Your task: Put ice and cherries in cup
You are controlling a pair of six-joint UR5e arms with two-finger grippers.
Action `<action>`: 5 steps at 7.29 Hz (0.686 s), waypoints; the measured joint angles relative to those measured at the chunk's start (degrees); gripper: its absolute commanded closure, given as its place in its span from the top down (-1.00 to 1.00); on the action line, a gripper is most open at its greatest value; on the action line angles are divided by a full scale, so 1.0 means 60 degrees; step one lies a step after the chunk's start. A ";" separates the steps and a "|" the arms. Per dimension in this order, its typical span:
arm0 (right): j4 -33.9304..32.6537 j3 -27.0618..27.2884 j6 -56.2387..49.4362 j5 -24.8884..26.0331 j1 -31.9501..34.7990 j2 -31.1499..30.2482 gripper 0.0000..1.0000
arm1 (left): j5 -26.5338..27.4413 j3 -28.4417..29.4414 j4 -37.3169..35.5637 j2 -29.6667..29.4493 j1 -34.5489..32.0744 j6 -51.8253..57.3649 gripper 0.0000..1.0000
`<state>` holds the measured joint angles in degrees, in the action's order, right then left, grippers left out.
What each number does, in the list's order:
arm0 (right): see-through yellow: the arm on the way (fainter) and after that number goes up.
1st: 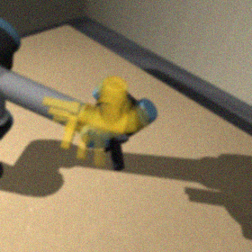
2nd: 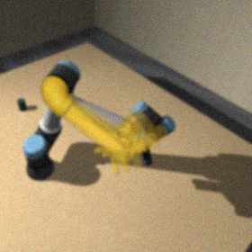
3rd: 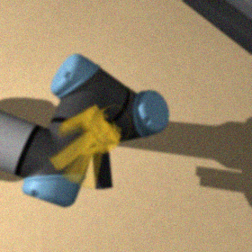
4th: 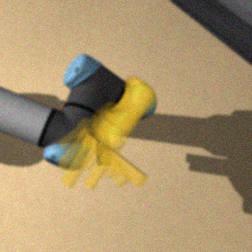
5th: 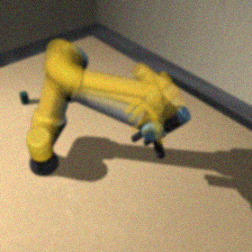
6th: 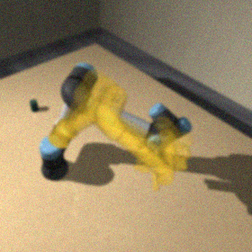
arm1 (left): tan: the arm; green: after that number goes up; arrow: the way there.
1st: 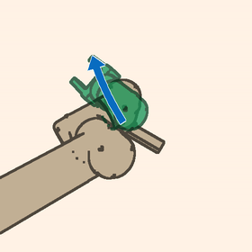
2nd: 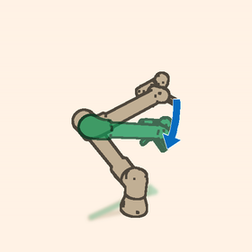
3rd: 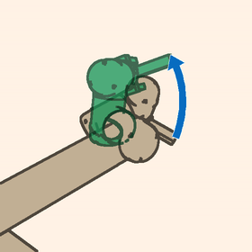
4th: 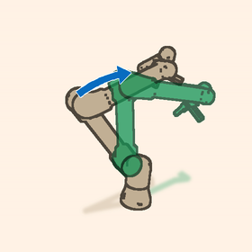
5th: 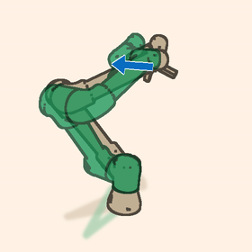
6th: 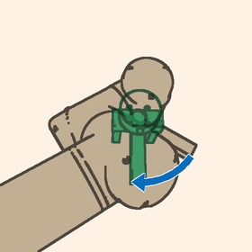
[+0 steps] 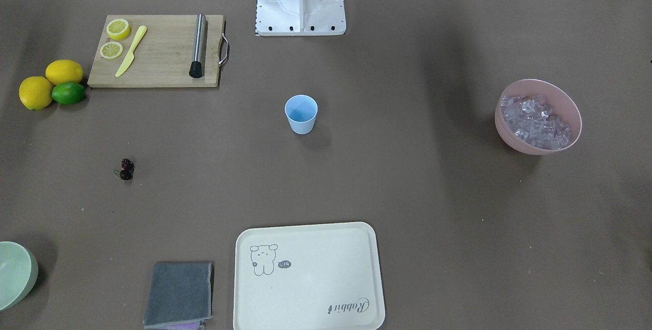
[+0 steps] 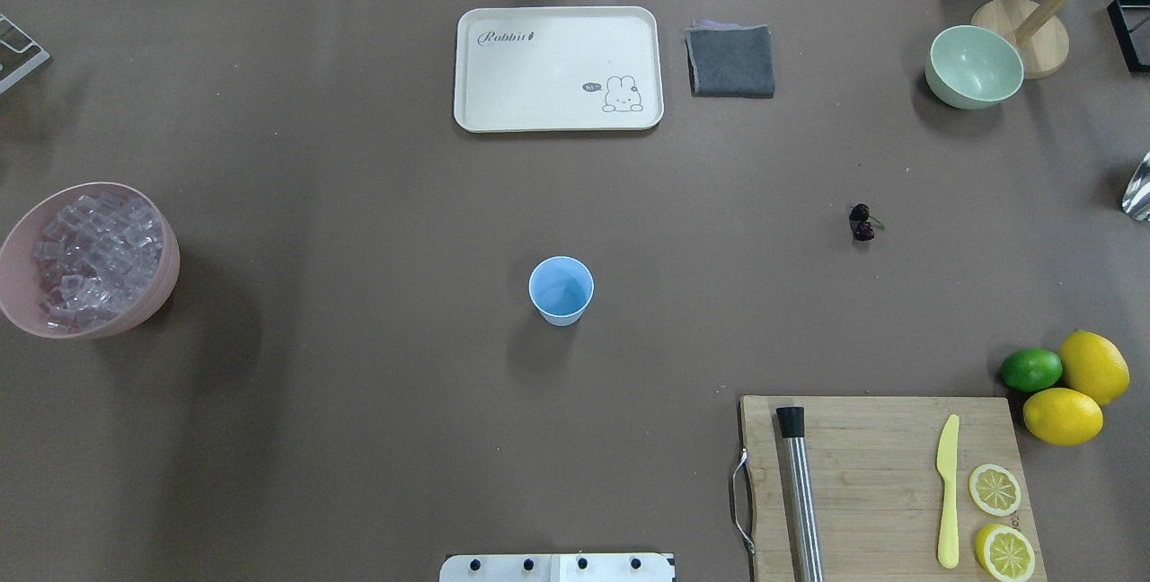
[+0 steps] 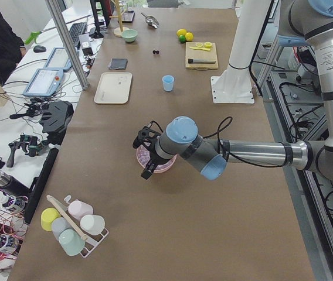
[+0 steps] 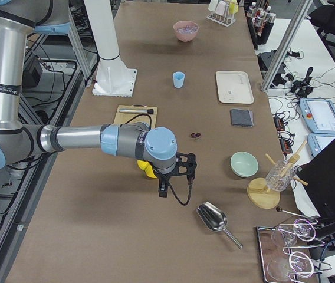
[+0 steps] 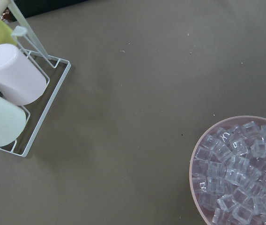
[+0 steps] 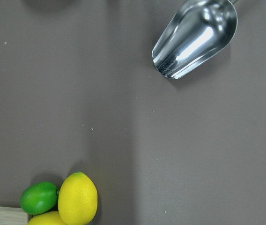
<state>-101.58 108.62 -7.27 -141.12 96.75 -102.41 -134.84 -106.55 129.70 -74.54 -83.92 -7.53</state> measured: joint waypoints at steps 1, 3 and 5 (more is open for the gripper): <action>0.0006 -0.0006 -0.0006 0.0012 0.0002 0.0000 1.00 | 0.0077 -0.0004 0.0070 -0.0182 0.0518 -0.0178 0.96; 0.0234 -0.0062 -0.0013 0.0054 0.0003 0.0001 1.00 | 0.0543 0.0003 0.0082 -0.0710 0.1925 -0.1144 0.96; 0.0434 -0.0138 -0.0002 0.0064 -0.0002 0.0002 1.00 | 0.1274 0.0063 0.0034 -0.1192 0.3334 -0.1552 0.96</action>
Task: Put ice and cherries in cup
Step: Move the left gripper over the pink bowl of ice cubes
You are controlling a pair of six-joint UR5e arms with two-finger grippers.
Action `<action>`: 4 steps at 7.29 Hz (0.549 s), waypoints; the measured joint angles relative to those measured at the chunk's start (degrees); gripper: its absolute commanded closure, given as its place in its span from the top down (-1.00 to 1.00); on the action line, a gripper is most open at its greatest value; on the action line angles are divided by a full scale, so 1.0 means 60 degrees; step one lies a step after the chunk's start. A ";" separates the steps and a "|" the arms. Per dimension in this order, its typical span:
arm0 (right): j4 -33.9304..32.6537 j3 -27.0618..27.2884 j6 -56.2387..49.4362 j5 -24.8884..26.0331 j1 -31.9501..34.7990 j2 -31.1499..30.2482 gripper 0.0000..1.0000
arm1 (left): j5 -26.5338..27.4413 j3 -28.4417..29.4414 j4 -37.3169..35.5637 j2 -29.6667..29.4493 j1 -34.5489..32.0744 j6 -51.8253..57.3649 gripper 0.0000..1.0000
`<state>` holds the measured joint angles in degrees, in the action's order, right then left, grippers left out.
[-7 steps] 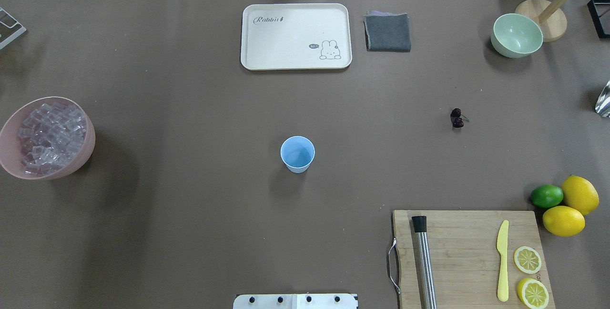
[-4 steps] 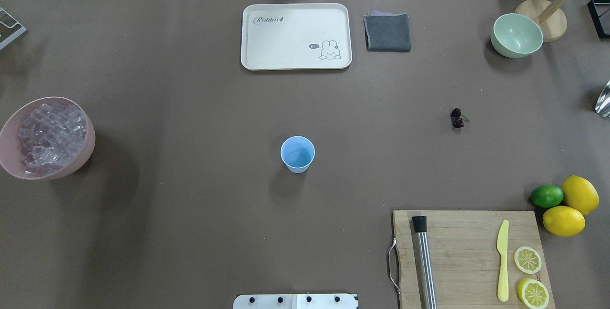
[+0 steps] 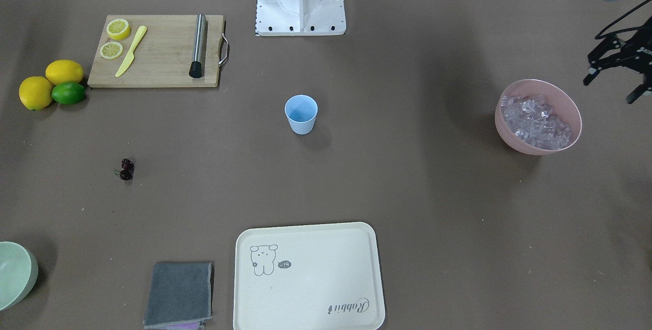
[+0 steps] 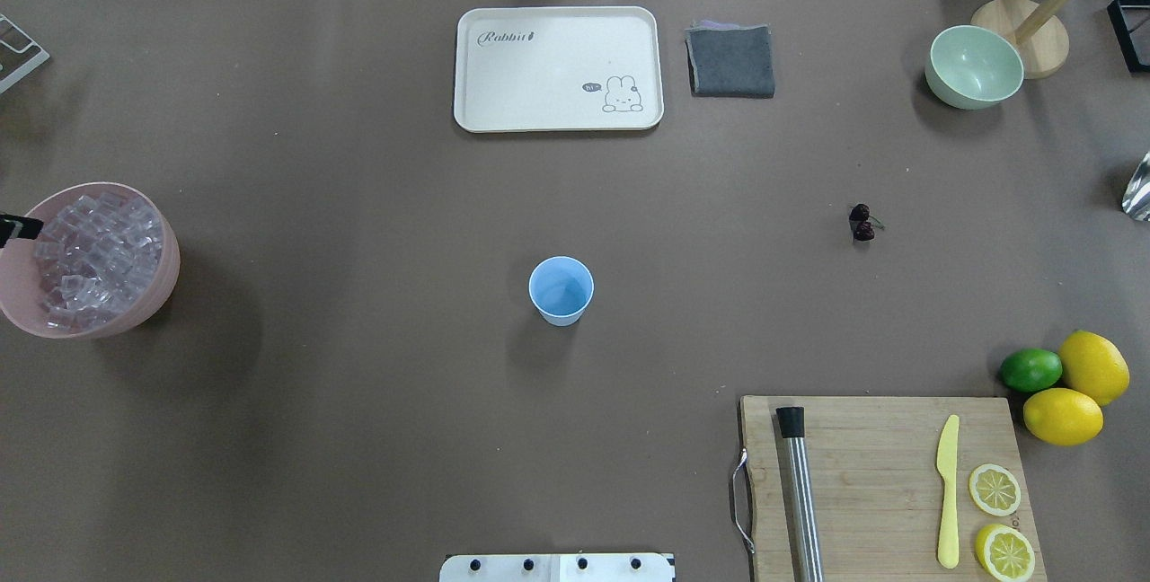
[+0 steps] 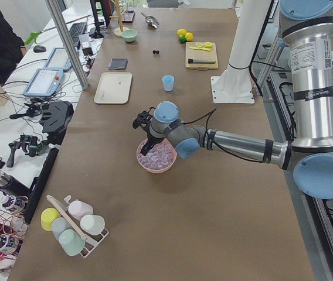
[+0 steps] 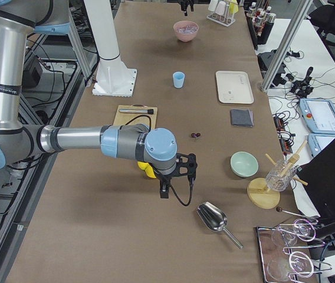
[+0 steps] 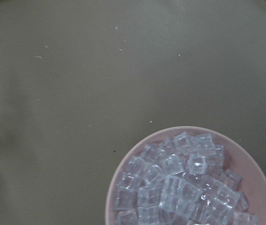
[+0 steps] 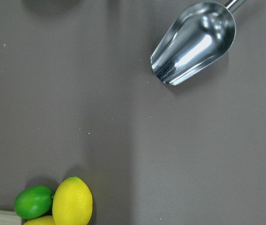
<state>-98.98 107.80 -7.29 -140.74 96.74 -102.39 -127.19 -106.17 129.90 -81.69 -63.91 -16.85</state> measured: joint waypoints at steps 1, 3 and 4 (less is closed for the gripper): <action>0.0030 -0.0018 0.0008 -0.0006 0.0001 0.0000 1.00 | 0.0266 0.0116 -0.0017 -0.0259 0.0396 -0.0043 0.95; 0.0035 -0.0060 0.0013 -0.0010 -0.0005 0.0022 1.00 | 0.0434 0.0581 -0.0420 -0.1030 0.0633 -0.0058 0.77; 0.0035 -0.0087 0.0013 -0.0010 -0.0007 0.0052 1.00 | 0.0452 0.0715 -0.0770 -0.1386 0.0655 -0.0047 0.75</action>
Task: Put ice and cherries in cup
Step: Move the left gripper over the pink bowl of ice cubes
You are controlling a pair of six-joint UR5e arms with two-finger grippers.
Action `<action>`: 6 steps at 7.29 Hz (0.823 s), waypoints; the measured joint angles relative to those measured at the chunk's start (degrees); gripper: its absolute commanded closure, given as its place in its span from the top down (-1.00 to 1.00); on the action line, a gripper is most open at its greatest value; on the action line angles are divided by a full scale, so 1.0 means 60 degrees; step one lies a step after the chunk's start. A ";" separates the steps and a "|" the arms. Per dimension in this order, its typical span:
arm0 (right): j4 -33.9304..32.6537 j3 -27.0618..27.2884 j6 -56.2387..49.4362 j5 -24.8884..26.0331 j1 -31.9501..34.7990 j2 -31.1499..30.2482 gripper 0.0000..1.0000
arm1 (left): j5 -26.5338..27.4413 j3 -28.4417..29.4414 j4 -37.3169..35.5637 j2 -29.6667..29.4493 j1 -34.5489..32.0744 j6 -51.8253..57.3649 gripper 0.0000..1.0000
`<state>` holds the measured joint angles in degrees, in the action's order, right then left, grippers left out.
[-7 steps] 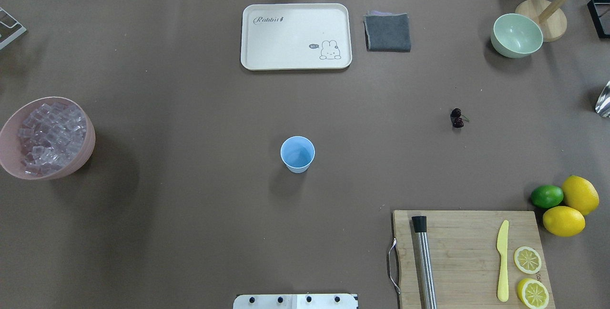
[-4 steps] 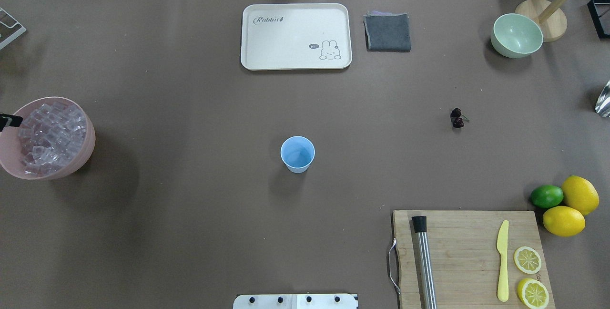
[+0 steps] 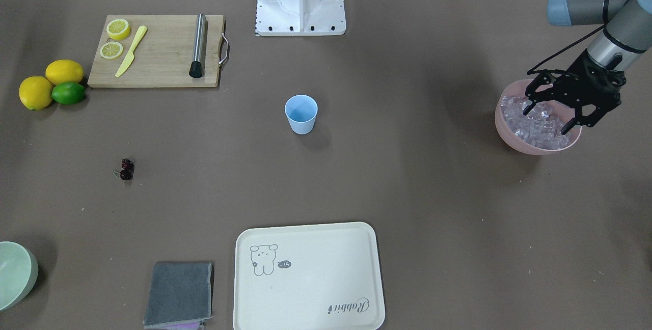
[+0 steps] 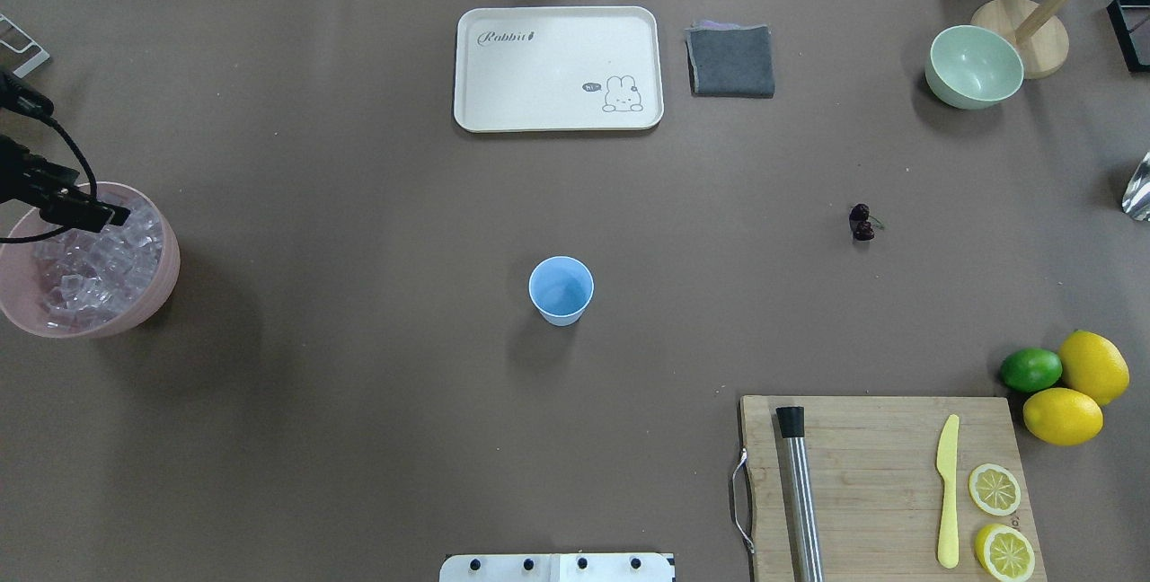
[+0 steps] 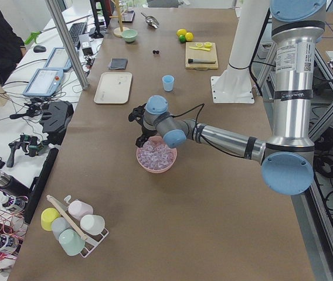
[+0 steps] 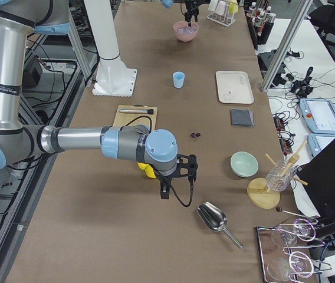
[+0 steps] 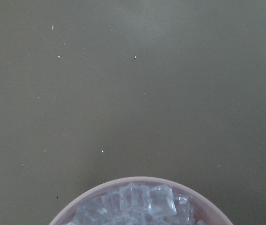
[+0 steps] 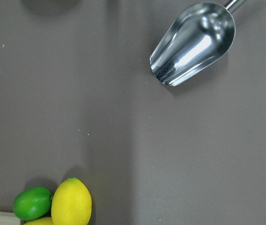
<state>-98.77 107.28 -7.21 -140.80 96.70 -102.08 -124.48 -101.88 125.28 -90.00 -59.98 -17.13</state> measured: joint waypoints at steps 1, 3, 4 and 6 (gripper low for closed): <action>0.0006 -0.0023 0.0000 0.0000 -0.0002 0.0030 1.00 | 0.0034 0.0117 -0.0219 -0.0236 0.0062 0.0019 0.75; 0.0010 -0.0050 0.0004 0.0000 -0.0002 0.0047 1.00 | 0.0508 0.0281 -0.0339 -0.0387 0.0366 0.0069 0.75; 0.0010 -0.0059 0.0029 0.0000 -0.0003 0.0050 1.00 | 0.0629 0.0337 -0.0340 -0.0406 0.0489 0.0076 0.75; 0.0014 -0.0053 0.0164 0.0000 -0.0002 0.0051 1.00 | 0.0637 0.0375 -0.0331 -0.0393 0.0568 0.0093 0.71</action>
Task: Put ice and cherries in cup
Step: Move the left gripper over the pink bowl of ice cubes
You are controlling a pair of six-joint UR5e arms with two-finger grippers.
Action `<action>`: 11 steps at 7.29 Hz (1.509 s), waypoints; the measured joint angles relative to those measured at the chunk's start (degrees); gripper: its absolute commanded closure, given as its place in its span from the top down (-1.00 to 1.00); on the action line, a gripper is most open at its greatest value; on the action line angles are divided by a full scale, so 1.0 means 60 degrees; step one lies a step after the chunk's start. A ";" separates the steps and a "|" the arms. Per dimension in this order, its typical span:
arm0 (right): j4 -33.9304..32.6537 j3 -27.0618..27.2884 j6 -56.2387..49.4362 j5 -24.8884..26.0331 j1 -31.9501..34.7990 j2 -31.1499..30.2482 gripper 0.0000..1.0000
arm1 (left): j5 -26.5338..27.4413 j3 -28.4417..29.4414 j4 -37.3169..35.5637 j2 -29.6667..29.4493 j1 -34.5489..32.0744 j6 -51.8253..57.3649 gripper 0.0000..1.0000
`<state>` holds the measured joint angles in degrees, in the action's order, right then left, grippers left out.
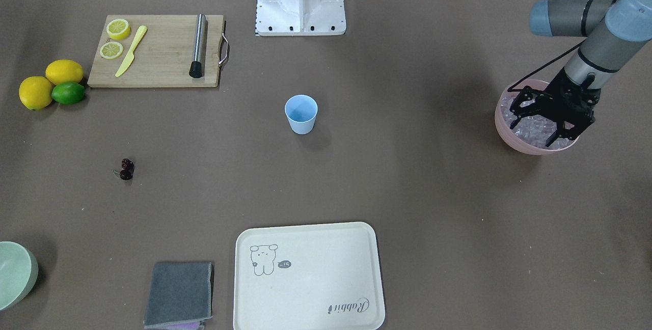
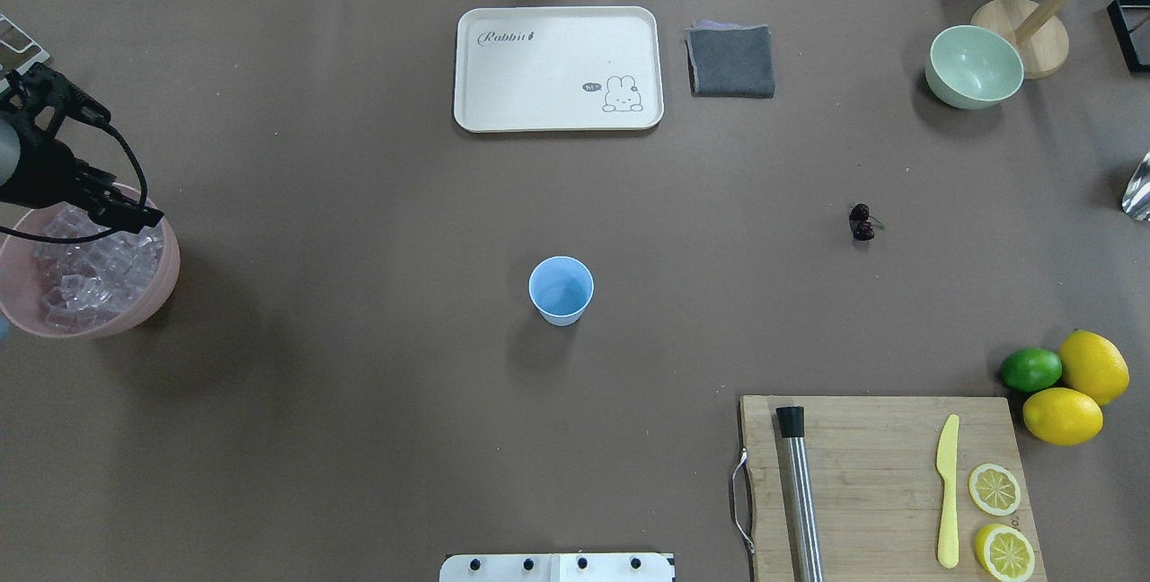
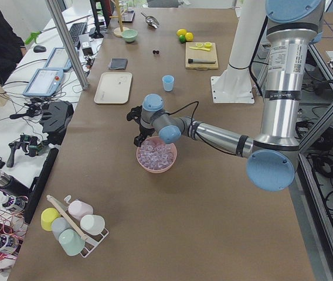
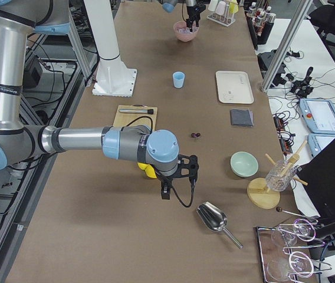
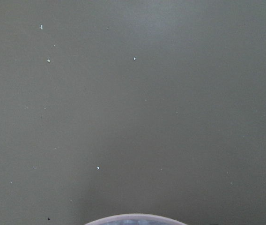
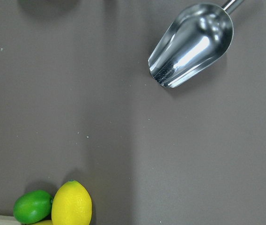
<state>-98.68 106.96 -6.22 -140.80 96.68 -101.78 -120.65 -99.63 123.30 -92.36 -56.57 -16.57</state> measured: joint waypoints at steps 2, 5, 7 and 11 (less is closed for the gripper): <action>0.0009 0.0026 0.0083 0.0000 0.0000 0.0004 1.00 | -0.0015 0.0000 0.0021 0.0079 0.0013 0.0051 0.71; 0.0011 0.0050 0.0129 0.0009 0.0000 0.0019 1.00 | -0.0015 0.0074 0.0013 0.0096 0.0096 0.0132 0.71; 0.0011 0.0052 0.0142 0.0014 0.0000 0.0027 1.00 | 0.0005 0.0194 0.0017 0.0067 0.0213 0.0139 0.71; 0.0014 0.0089 0.0157 0.0015 0.0000 0.0030 1.00 | -0.0003 0.0277 0.0058 0.0151 0.0243 0.0258 0.71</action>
<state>-98.59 107.50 -5.28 -140.71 96.68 -101.60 -120.67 -97.98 123.65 -91.45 -55.11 -15.02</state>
